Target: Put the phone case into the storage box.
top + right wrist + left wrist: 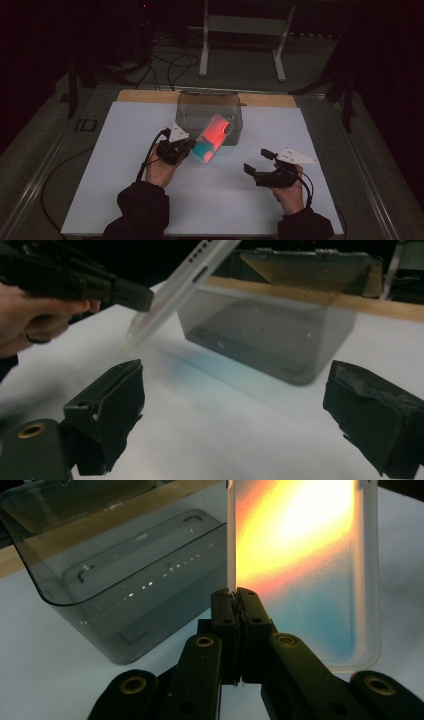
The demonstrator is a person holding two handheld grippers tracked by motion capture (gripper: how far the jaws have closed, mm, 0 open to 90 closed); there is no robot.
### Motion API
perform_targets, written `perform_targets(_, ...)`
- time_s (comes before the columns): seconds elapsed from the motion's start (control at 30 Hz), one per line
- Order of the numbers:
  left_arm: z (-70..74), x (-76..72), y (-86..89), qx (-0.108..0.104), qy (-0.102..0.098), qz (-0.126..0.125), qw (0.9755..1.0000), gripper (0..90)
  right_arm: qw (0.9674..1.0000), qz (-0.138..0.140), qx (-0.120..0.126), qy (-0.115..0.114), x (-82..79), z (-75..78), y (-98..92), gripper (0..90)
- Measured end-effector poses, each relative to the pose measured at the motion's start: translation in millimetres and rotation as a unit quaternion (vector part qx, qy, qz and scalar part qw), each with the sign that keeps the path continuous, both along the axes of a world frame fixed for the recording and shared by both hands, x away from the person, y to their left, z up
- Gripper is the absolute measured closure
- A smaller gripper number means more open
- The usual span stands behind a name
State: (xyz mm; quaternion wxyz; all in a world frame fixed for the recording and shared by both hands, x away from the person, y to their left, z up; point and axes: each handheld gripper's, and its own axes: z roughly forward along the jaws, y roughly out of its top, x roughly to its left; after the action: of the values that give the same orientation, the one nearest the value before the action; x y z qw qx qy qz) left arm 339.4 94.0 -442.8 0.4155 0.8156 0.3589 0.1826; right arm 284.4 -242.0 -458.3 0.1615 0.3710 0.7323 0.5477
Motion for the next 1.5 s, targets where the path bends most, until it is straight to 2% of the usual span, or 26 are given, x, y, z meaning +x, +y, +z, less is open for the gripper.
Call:
perform_targets(0.13,0.1,-2.1,-0.4,-0.006,-0.005,0.002,1.0,89.2,1.0,0.003,-0.001,-0.004,5.8,7.4,12.3,10.9)
perform_targets(0.37,-1.1,-5.7,-1.1,-0.016,-0.009,0.004,0.9998,89.2,1.0,-0.001,-0.002,0.004,14.5,15.0,31.5,13.6)
perform_targets(0.7,0.6,-9.5,-5.4,-0.033,-0.019,0.014,0.9992,89.2,0.9995,0.005,0.029,0.015,24.3,24.7,60.6,22.3)
perform_targets(0.83,1.6,-11.2,-5.7,-0.041,-0.023,0.02,0.9987,89.1,0.9989,0.0,0.041,0.021,27.5,26.6,66.1,25.9)
perform_targets(0.87,2.3,-12.7,-6.4,-0.046,-0.027,0.02,0.9984,89.1,0.9982,-0.008,0.049,0.035,30.9,27.5,70.9,28.4)
perform_targets(0.97,2.8,-14.9,-7.3,-0.052,-0.031,0.024,0.9979,89.2,0.9966,-0.017,0.064,0.049,35.0,28.0,74.5,30.2)
perform_targets(1.07,3.2,-16.7,-7.9,-0.062,-0.034,0.03,0.997,89.1,0.9954,-0.027,0.071,0.059,37.0,28.2,77.9,37.6)
perform_targets(1.17,2.9,-18.6,-8.6,-0.075,-0.034,0.036,0.996,89.1,0.9937,-0.031,0.086,0.065,38.2,27.4,79.1,51.5)
perform_targets(1.37,1.6,-21.5,-11.5,-0.083,-0.036,0.038,0.9952,89.1,0.9901,-0.035,0.112,0.077,42.7,27.8,80.2,69.8)
perform_targets(1.5,-0.2,-22.7,-13.2,-0.092,-0.036,0.046,0.994,89.1,0.987,-0.027,0.131,0.089,44.9,26.4,81.2,74.2)
